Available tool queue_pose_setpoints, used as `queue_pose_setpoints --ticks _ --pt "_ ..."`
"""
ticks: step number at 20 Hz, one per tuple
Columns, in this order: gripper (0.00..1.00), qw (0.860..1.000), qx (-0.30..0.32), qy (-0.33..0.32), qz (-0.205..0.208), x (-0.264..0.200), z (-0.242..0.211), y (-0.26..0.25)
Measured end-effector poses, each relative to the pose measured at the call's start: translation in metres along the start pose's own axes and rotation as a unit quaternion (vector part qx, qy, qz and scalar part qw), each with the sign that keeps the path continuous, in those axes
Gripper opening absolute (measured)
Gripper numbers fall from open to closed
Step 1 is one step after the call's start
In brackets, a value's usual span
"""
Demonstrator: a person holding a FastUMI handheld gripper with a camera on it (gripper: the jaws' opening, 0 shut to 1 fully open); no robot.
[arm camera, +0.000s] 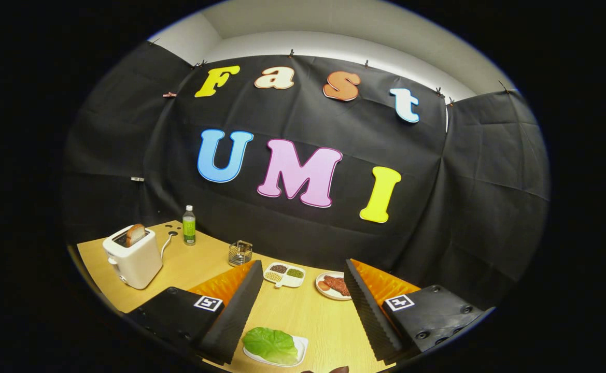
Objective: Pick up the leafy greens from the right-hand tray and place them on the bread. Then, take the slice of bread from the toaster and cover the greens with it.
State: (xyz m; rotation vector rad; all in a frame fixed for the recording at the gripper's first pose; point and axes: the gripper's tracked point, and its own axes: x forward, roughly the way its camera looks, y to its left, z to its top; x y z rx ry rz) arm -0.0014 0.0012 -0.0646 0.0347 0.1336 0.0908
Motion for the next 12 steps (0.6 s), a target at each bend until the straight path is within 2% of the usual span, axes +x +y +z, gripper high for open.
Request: queue_pose_setpoints --ticks 3,6,8,12 --pt "0.98 0.992 -0.013 0.104 0.071 0.008 -0.081 0.008" --pt "0.98 0.971 -0.042 0.21 0.108 0.012 -0.169 -0.002" --pt "0.98 0.955 -0.061 0.26 0.126 0.007 -0.213 -0.007" --pt "0.93 0.929 -0.041 0.324 0.177 0.003 -0.269 0.014"
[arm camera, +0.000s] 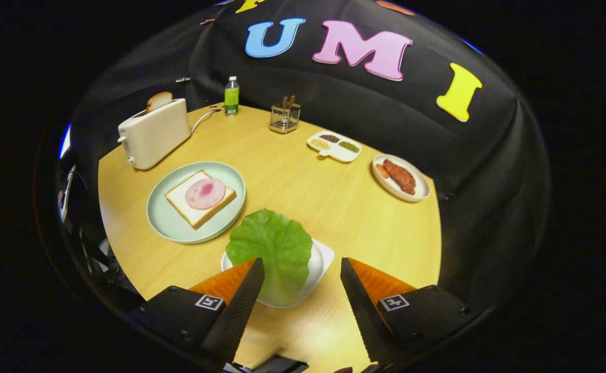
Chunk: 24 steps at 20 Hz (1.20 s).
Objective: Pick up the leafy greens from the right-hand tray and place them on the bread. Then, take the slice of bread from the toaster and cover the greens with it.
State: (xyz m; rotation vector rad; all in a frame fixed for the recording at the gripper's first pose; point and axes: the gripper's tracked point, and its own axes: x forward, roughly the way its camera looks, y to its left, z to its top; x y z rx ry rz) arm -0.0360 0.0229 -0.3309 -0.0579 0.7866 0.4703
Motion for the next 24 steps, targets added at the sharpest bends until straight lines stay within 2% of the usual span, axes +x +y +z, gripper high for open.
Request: queue_pose_setpoints --ticks 4,6,8,11,14,18,21,24 --pt "0.84 0.999 0.0 0.033 0.035 0.036 -0.007 0.017" --pt "0.84 0.997 0.009 0.059 0.048 0.053 -0.016 0.024" --pt "0.78 0.995 0.021 0.078 0.057 0.064 -0.02 0.028" --pt "0.75 0.992 0.035 0.102 0.066 0.074 -0.028 0.035" --pt "0.67 0.992 0.044 0.104 0.061 0.075 -0.025 0.031" --pt "0.13 0.992 0.042 0.103 0.059 0.077 -0.026 0.031" --pt "0.08 0.992 0.054 0.097 0.052 0.067 -0.019 0.029" --pt "0.08 0.995 0.063 0.064 0.043 0.049 0.008 0.023"
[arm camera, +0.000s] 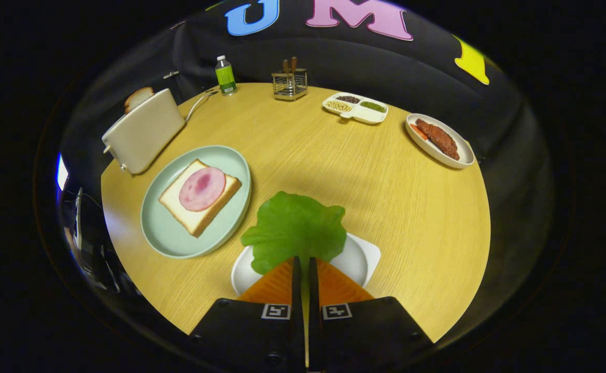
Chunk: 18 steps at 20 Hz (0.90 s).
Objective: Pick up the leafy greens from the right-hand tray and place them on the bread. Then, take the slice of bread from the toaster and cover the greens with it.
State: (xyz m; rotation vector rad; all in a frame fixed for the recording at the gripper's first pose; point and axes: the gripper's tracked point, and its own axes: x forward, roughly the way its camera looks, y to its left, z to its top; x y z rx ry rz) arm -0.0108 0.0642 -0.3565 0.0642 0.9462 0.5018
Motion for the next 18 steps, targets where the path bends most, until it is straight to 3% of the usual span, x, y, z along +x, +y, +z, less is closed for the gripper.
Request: queue_pose_setpoints --ticks 3,9,14,18 --pt "0.08 0.999 0.001 -0.034 0.006 -0.024 0.028 0.012" --pt "0.08 0.995 -0.003 -0.075 0.058 -0.04 0.083 0.082" --pt "0.08 0.994 -0.016 -0.069 0.082 -0.021 0.102 0.134" --pt "0.08 0.996 -0.007 -0.036 0.084 0.012 0.091 0.159"
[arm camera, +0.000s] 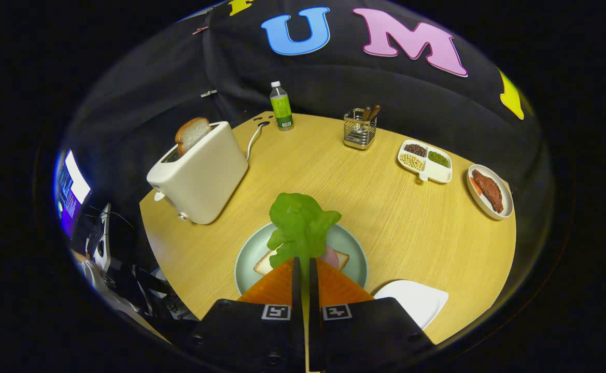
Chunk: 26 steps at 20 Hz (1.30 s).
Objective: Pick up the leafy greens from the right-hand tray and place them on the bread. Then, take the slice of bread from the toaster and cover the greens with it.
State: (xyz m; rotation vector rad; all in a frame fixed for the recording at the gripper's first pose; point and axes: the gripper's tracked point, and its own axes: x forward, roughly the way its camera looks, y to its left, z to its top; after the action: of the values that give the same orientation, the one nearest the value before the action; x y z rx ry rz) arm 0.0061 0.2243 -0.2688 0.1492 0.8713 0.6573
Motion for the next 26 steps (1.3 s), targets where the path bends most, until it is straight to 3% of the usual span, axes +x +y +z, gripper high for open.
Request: queue_pose_setpoints --ticks 3,6,10,14,19,26 --pt "0.08 1.0 0.007 0.028 -0.003 0.021 -0.013 0.008" --pt "0.6 0.999 0.007 0.026 -0.022 0.029 -0.014 0.005" --pt "0.67 0.998 0.028 -0.036 -0.031 0.014 0.017 0.014" --pt "0.8 0.989 0.047 -0.139 0.001 -0.028 0.077 0.05" --pt "0.9 0.978 0.017 -0.202 0.046 -0.057 0.143 0.122" --pt "0.92 0.975 0.049 -0.199 0.083 0.002 0.195 0.216"
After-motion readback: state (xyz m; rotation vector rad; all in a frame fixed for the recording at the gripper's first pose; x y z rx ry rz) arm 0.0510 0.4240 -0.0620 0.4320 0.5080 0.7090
